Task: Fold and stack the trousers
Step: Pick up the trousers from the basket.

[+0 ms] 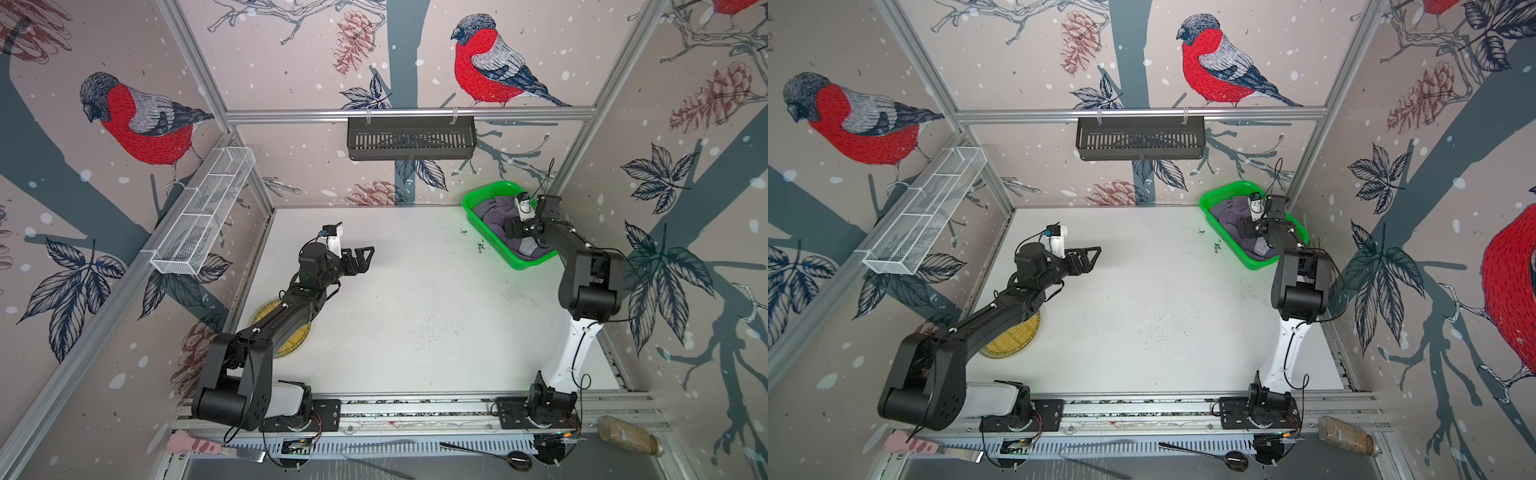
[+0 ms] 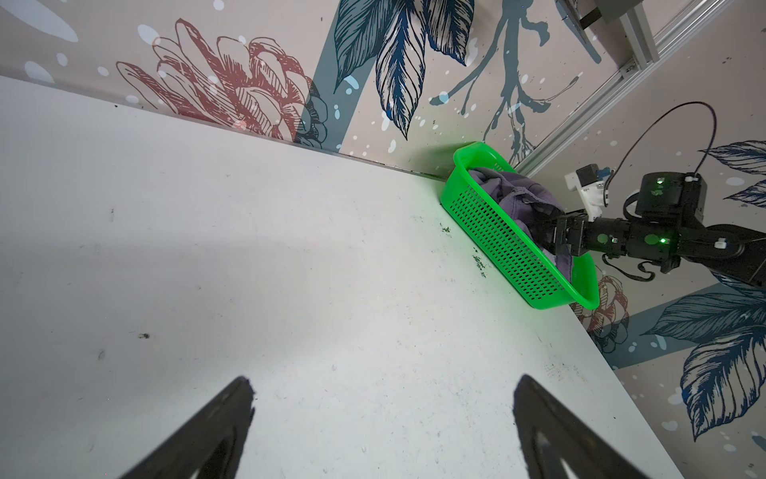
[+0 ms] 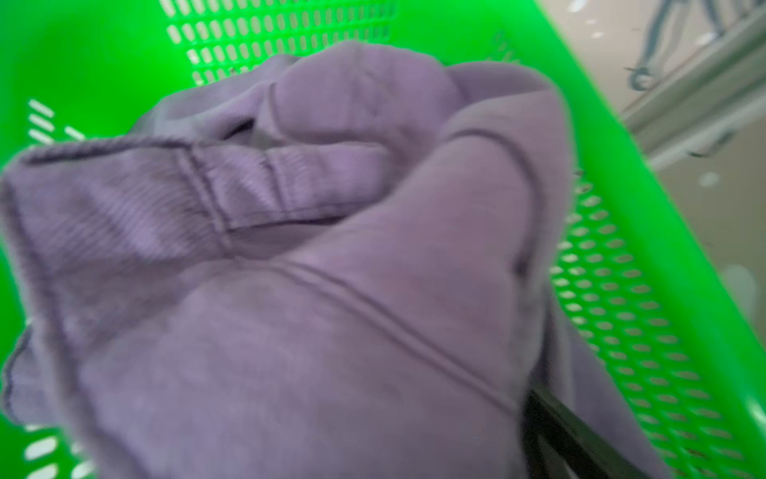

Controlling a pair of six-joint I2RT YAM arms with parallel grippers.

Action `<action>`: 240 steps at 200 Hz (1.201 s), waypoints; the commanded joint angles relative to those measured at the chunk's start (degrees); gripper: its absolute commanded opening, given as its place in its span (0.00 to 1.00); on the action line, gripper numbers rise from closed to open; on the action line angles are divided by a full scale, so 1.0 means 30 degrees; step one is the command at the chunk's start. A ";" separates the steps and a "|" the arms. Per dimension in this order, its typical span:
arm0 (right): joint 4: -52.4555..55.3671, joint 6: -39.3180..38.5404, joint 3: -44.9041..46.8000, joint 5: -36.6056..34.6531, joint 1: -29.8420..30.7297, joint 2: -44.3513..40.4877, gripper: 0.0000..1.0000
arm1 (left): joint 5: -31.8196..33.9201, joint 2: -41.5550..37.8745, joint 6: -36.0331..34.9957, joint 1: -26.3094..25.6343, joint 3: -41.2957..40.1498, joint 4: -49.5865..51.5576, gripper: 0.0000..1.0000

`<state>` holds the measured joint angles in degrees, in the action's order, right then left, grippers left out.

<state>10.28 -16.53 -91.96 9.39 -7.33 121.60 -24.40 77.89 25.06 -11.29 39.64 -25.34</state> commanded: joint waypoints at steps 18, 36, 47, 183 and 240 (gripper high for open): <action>0.0191 0.0100 -0.0578 -0.0533 0.0267 0.1422 0.99 | -0.0281 -0.0033 -0.0262 -0.0016 0.0213 0.0683 0.98; 0.0005 -0.0092 -0.0658 -0.2020 0.0527 0.2027 1.00 | -0.0259 -0.0007 -0.0250 -0.0006 0.0060 0.0743 0.98; -0.0147 0.0054 -0.0758 -0.2899 0.0571 0.2336 0.99 | -0.0215 0.0049 -0.0217 -0.0002 -0.0021 0.0799 0.98; -0.6568 0.0025 0.2729 -0.7209 0.2363 -0.7084 0.03 | -0.0351 0.0248 -0.0341 -0.0043 0.0576 0.1137 0.97; -0.8939 -0.3619 0.1103 -0.9814 0.7105 -1.1434 0.04 | 0.0341 -0.0416 -0.0325 -0.0046 0.0506 0.1586 0.98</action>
<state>-6.68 -21.02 -85.56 -15.99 8.56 90.76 -24.29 78.08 24.99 -11.40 40.95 -21.41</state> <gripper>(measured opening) 0.185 0.976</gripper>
